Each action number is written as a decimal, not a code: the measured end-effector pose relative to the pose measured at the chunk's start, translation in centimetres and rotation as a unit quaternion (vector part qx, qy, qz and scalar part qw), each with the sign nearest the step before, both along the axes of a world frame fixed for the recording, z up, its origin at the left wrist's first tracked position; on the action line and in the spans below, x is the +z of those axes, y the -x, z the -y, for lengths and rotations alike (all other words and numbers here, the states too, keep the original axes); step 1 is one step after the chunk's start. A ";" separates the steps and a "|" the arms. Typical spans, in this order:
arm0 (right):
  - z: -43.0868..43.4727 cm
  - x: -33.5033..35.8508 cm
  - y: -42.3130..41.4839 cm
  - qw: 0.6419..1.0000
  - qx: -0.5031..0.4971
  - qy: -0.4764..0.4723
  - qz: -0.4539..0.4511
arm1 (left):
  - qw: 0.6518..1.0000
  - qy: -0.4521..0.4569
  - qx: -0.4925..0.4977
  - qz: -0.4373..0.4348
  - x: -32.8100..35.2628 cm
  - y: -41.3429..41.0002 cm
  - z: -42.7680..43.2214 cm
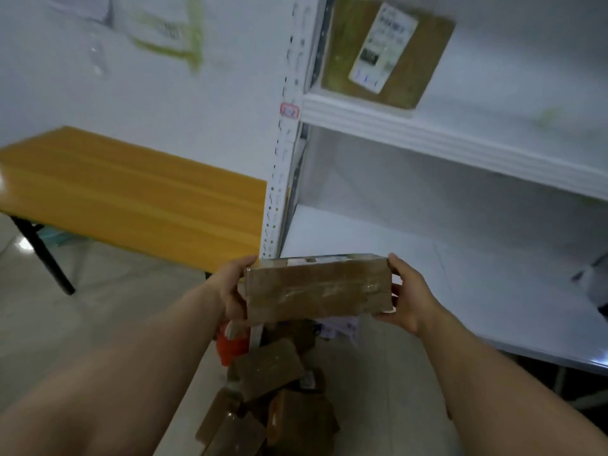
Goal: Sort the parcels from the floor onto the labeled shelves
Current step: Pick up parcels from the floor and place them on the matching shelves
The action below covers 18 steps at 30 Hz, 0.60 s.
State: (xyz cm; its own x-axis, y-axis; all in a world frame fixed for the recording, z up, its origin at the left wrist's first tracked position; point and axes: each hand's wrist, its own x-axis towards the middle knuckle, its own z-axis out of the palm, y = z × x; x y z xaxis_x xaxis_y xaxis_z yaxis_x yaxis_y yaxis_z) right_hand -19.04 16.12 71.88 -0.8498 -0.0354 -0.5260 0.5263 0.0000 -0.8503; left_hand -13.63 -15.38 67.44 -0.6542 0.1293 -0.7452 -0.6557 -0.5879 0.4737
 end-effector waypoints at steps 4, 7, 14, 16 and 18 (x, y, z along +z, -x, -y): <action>-0.6 5.3 0.1 0.998 -0.014 -0.028 -0.060 | 0.993 0.013 -0.023 -0.111 6.6 -0.5 0.3; -0.9 8.2 0.0 0.994 -0.010 -0.056 -0.091 | 0.972 0.029 -0.043 -0.227 9.8 -0.8 0.5; -0.5 12.1 -1.0 0.984 0.006 -0.032 -0.174 | 0.949 0.092 -0.036 -0.300 15.3 -2.0 1.2; -0.3 13.2 -1.0 0.983 0.010 -0.029 -0.183 | 0.941 0.098 -0.024 -0.322 16.5 -2.1 1.2; -0.2 14.2 -1.1 0.980 0.005 -0.033 -0.194 | 0.933 0.106 -0.008 -0.344 17.5 -2.2 1.3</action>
State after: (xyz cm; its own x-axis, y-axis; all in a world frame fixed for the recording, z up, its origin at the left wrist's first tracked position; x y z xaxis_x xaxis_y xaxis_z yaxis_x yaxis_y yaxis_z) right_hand -17.90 16.35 86.06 -0.9861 -0.0214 -0.1649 0.1632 0.0655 -0.9844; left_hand -11.46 -16.64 84.94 -0.9864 0.0419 -0.1587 -0.1613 -0.4261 0.8902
